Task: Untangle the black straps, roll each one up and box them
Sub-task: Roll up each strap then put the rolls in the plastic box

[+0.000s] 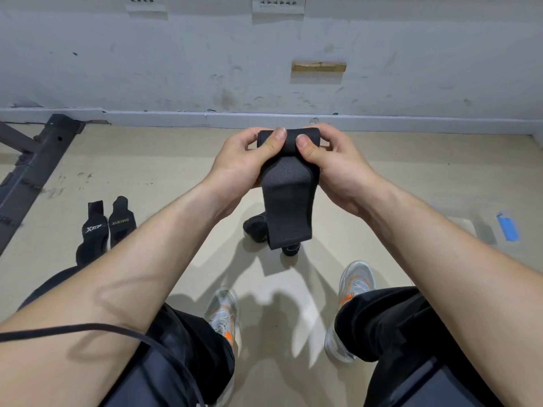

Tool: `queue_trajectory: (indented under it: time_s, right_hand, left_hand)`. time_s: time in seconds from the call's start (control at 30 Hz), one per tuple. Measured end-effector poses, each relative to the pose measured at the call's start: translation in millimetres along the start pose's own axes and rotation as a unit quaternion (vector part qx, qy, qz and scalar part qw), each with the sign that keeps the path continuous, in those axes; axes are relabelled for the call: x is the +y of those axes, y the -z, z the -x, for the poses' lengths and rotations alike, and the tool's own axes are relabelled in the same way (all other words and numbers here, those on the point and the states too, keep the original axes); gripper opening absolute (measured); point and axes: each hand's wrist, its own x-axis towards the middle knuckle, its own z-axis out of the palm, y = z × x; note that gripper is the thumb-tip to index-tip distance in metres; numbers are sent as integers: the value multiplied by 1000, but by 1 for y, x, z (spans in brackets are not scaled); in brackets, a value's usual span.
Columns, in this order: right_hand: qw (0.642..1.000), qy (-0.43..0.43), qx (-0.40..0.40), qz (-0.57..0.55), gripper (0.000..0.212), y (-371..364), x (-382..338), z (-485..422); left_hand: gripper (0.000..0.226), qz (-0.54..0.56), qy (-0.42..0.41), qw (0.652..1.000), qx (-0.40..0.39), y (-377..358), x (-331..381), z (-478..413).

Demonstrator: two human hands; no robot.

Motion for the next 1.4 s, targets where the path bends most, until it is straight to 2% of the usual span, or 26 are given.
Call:
queue_trajectory:
  time_s: [0.07,0.2,0.3,0.47,0.57,0.67,0.73,0.8,0.87,0.93,1.03,1.07,1.27,1.4]
  right_hand:
    - [1000,-10,-10,-4,12,0,-3,1]
    - [999,-53,-8,-6,20,-3,-5,1]
    - [998,-67,-7,8,31,-7,-6,0]
    - [999,-35,4,26,50,-7,-1,-3]
    - [999,-26,14,23,38,-3,2,-4]
    - [1000,-13,13,20,29,-2,5,-4]
    - [999,-6,14,28,22,-3,5,-2]
    - [1000,-2,14,27,13,-3,4,-1]
    - [1000,-15,10,10,18,-3,0,0]
    - [999,-40,1,27,28,-2,-3,-1]
    - [992,-66,-46,96,19,-4,-3,2]
    - [991,-68,-50,103,23,-5,-2,3]
    - [995,-40,-25,87,41,-6,-3,0]
    - [998,-7,-14,64,41,-6,2,-4]
  left_hand:
    - [16,5,-11,1000,6,2,0,-1]
    - [15,8,-31,999,15,5,-6,-4]
    - [20,-17,-57,998,15,3,-9,-2]
    - [30,-54,-80,995,15,4,-12,-2]
    - [34,-8,-24,1000,-1,4,-9,-3]
    - [33,-14,19,1000,-17,4,-7,-4]
    - [32,-25,16,999,-12,4,-7,-5]
    - [21,-24,3,1000,-6,6,-8,-6]
    - [13,-15,-6,1000,-7,8,-7,-7]
    - [20,-10,-18,1000,-6,9,-6,-8]
    - [23,-19,-28,999,9,12,-5,-8]
    - [26,-21,-31,999,13,13,-5,-8]
    - [30,-107,-82,991,14,15,-4,-7]
    - [32,-136,-101,985,9,14,-5,-6]
